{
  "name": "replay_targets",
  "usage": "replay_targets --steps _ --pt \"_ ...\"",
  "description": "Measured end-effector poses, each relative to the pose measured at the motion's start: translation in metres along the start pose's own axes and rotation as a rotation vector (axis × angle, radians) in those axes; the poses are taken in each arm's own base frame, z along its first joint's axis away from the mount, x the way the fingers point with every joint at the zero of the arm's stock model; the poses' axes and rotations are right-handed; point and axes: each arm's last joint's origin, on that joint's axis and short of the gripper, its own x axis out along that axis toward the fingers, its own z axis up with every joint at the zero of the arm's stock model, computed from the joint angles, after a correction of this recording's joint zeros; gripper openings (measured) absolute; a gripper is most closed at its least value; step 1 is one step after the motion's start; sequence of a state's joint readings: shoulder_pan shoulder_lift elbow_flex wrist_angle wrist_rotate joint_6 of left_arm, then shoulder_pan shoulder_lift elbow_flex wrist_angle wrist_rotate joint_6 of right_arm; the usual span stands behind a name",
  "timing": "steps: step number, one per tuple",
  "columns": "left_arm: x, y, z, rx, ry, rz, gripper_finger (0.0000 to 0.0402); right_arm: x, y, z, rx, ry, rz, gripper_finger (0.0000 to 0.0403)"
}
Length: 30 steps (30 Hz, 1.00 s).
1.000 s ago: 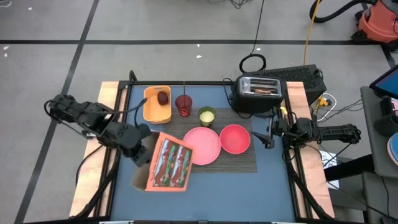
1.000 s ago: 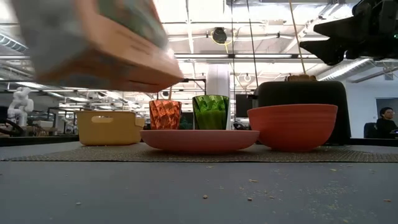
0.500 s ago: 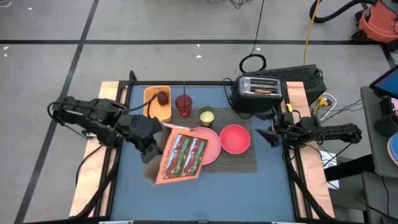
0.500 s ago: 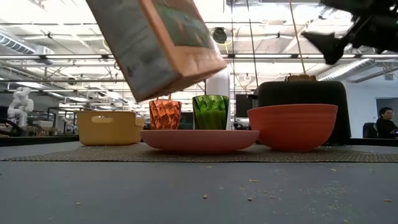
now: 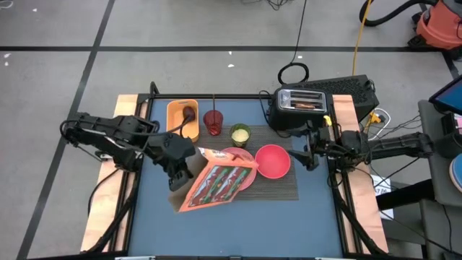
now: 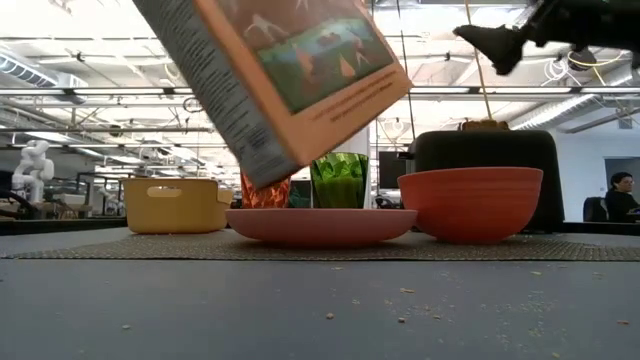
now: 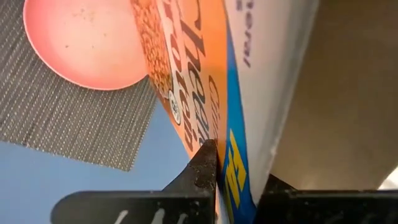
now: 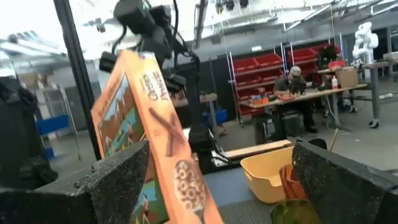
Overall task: Arrange a breakfast setting
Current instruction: Pour the cereal from the cereal box into the pink bowl
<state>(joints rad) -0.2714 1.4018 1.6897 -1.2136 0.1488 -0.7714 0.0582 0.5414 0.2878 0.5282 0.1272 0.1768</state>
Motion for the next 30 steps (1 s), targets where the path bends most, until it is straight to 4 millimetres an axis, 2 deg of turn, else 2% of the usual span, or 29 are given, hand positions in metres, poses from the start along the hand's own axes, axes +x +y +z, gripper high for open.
replay_targets --steps 9,13,16,20,30 --pt "0.000 0.000 0.000 0.040 -0.003 -0.002 0.0003 0.065 0.014 0.019 -0.071 0.120 0.086 0.0381" --pt "0.000 0.000 0.000 0.041 -0.003 -0.002 0.0003 0.092 0.013 0.021 -0.087 0.159 0.064 0.0381" --pt "0.000 0.000 0.000 0.043 -0.003 -0.002 0.0003 0.108 0.010 0.022 -0.097 0.178 0.128 0.0381" --pt "0.000 0.000 0.000 0.044 -0.003 -0.002 0.0003 0.123 0.007 0.017 -0.079 0.230 0.251 0.0381" --pt "0.000 0.000 0.000 0.044 -0.003 -0.002 0.0003 0.143 -0.006 -0.005 -0.060 0.323 0.298 0.0381"
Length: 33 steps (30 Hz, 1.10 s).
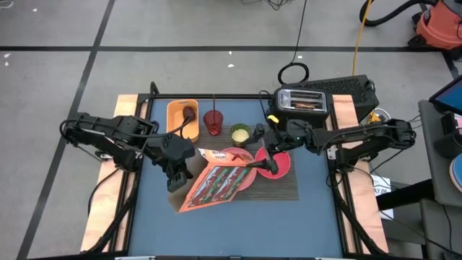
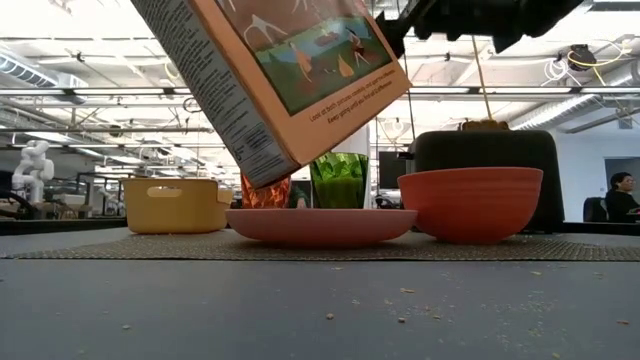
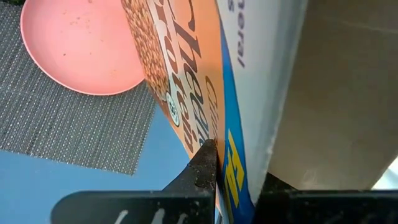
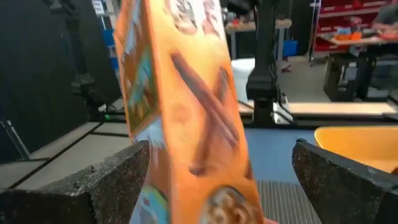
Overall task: Arrange a breakfast setting
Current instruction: Pour the cereal from the cereal box into the pink bowl
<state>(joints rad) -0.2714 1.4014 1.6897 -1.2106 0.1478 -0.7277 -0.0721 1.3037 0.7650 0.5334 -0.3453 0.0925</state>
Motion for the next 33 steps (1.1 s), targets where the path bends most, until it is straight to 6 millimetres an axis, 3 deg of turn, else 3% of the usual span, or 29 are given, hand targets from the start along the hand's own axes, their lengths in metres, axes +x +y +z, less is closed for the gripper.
replay_targets --steps 9,24,33 --pt "0.000 0.000 0.000 -0.001 0.000 0.001 0.0003 0.017 -0.008 -0.023 0.026 0.068 0.068 0.0381" --pt "0.000 0.000 0.000 -0.001 0.000 0.001 0.0003 0.029 -0.012 -0.044 0.107 0.135 0.137 0.0372" --pt "0.000 0.000 0.000 -0.006 0.000 0.004 0.0003 0.029 -0.011 -0.043 0.099 0.125 0.148 0.0283"
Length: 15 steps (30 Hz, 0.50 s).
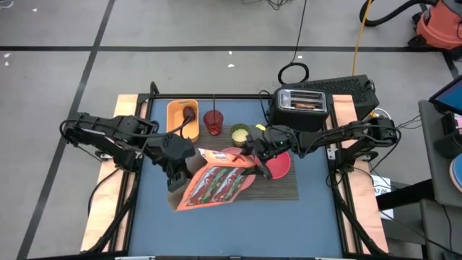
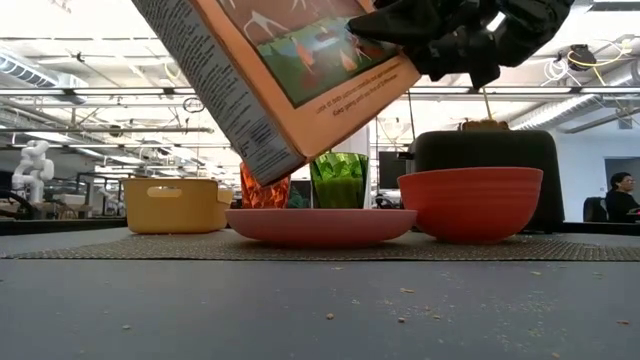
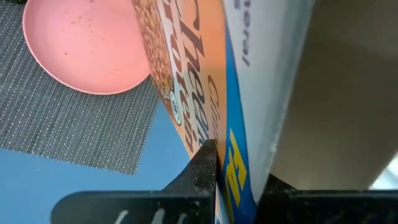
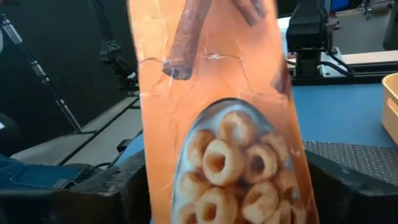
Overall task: Arrange a breakfast setting
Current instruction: Pour the cereal from the cereal box into the pink bowl
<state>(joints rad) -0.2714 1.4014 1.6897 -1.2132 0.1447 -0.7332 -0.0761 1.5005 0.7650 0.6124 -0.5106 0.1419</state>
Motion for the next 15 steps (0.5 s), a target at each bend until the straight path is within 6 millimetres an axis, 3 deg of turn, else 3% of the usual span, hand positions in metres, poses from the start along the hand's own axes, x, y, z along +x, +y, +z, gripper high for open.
replay_targets --steps 8,15 --pt "-0.0002 0.0005 0.0002 -0.007 -0.002 0.003 0.0003 0.0000 0.0004 0.0010 -0.013 -0.008 0.007 0.0208" --pt "-0.0007 0.0020 0.0015 -0.014 -0.027 0.028 0.0013 -0.0001 0.0000 0.0008 -0.012 -0.010 -0.005 0.0185"
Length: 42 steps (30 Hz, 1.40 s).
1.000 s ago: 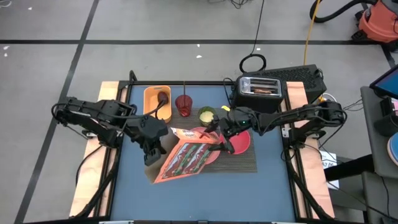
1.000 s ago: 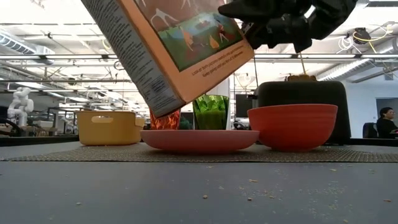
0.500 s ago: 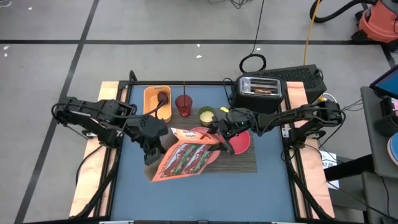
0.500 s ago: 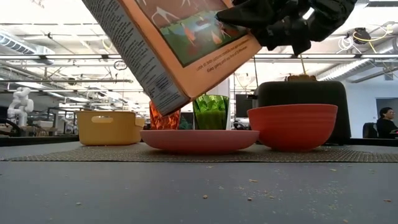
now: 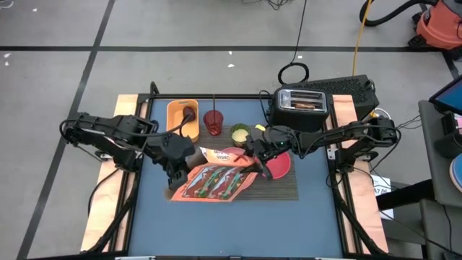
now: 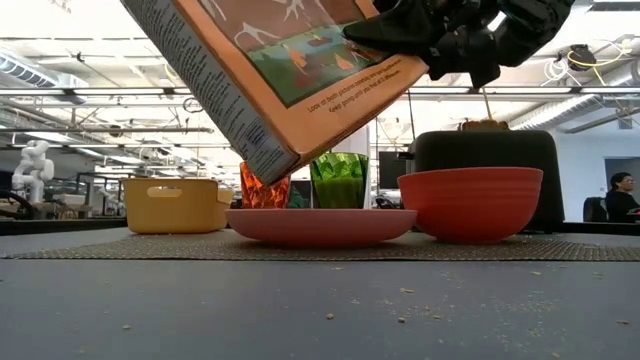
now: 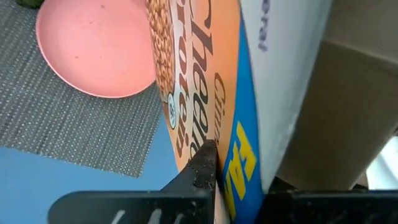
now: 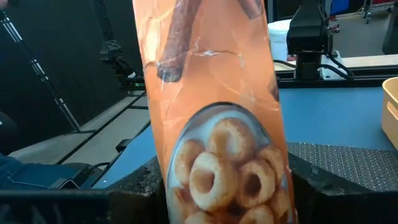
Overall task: Arrange a breakfast setting
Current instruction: Pour the cereal from the cereal box into the pink bowl
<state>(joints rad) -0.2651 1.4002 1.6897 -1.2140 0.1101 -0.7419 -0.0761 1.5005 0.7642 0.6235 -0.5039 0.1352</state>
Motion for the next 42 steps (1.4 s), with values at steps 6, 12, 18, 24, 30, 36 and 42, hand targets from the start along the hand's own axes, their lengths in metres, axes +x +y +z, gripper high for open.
replay_targets --steps 6,12,18,24,30,36,42 --pt "-0.001 0.003 0.003 -0.056 -0.024 0.015 0.0075 0.000 -0.001 0.000 0.004 0.000 -0.008 0.0185" --pt "-0.001 0.005 0.005 0.018 -0.036 0.029 0.0120 0.000 -0.001 0.000 0.004 0.000 -0.008 0.0180" --pt "-0.013 0.007 0.001 0.044 -0.037 -0.008 0.0124 0.000 0.000 0.000 0.003 -0.002 -0.007 0.0179" --pt "-0.040 0.011 -0.009 0.038 -0.092 -0.057 0.0124 0.000 0.000 0.001 -0.001 -0.008 -0.006 0.0179" --pt "-0.078 0.021 -0.027 0.028 -0.180 -0.103 0.0124 -0.002 0.001 0.006 -0.019 -0.043 0.000 0.0178" --pt "-0.118 0.035 -0.050 0.068 -0.392 -0.034 0.0124 -0.013 0.010 0.024 -0.060 -0.116 0.010 0.0177" --pt "-0.135 0.048 -0.065 0.072 -0.501 0.087 0.0124 -0.031 0.023 0.046 -0.158 -0.203 0.014 0.0175"
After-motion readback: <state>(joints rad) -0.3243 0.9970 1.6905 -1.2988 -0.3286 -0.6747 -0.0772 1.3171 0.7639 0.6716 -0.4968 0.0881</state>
